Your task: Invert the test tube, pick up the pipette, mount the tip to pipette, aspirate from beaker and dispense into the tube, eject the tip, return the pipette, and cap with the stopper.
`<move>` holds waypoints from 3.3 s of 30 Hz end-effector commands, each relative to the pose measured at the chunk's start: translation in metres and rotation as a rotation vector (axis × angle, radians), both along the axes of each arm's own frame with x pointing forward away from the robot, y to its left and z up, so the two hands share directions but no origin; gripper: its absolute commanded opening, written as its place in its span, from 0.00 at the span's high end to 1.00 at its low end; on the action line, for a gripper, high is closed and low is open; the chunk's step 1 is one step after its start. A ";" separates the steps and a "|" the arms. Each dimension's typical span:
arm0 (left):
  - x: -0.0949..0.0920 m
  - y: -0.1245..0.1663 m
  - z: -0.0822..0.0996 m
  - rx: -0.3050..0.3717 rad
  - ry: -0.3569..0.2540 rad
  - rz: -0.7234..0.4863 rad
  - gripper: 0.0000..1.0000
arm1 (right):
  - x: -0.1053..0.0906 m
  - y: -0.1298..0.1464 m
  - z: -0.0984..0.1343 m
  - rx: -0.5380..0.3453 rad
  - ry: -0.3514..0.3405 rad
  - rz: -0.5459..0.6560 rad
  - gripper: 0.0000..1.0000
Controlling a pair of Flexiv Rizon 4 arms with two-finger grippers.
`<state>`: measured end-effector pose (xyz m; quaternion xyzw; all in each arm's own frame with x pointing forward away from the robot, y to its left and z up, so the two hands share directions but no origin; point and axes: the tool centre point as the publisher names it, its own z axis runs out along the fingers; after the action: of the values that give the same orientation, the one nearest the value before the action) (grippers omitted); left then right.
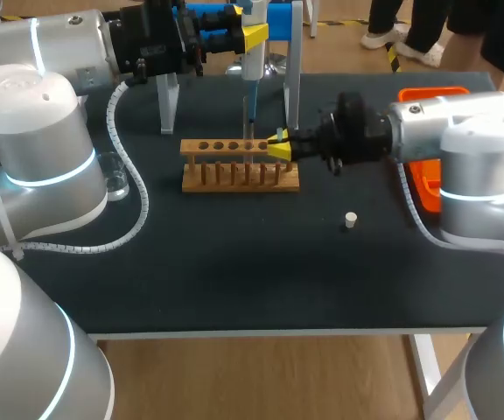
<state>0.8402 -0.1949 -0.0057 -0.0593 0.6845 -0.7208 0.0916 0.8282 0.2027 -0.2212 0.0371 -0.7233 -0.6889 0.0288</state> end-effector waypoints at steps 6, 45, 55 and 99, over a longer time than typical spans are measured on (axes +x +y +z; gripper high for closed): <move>0.000 0.001 0.000 0.000 -0.001 -0.003 1.00 | 0.006 0.012 -0.005 -0.003 -0.004 0.010 1.00; 0.000 0.001 0.000 0.000 -0.001 -0.003 1.00 | 0.010 0.041 -0.006 0.014 0.037 0.013 1.00; 0.000 0.001 0.000 0.000 -0.001 -0.003 1.00 | 0.011 0.042 -0.003 0.023 0.042 0.010 1.00; 0.000 0.001 0.000 0.000 -0.001 -0.003 1.00 | 0.018 0.048 0.008 0.039 0.043 0.000 1.00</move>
<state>0.8403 -0.1949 -0.0055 -0.0593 0.6844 -0.7209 0.0916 0.8454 0.2488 -0.2132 0.0234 -0.7085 -0.7039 0.0446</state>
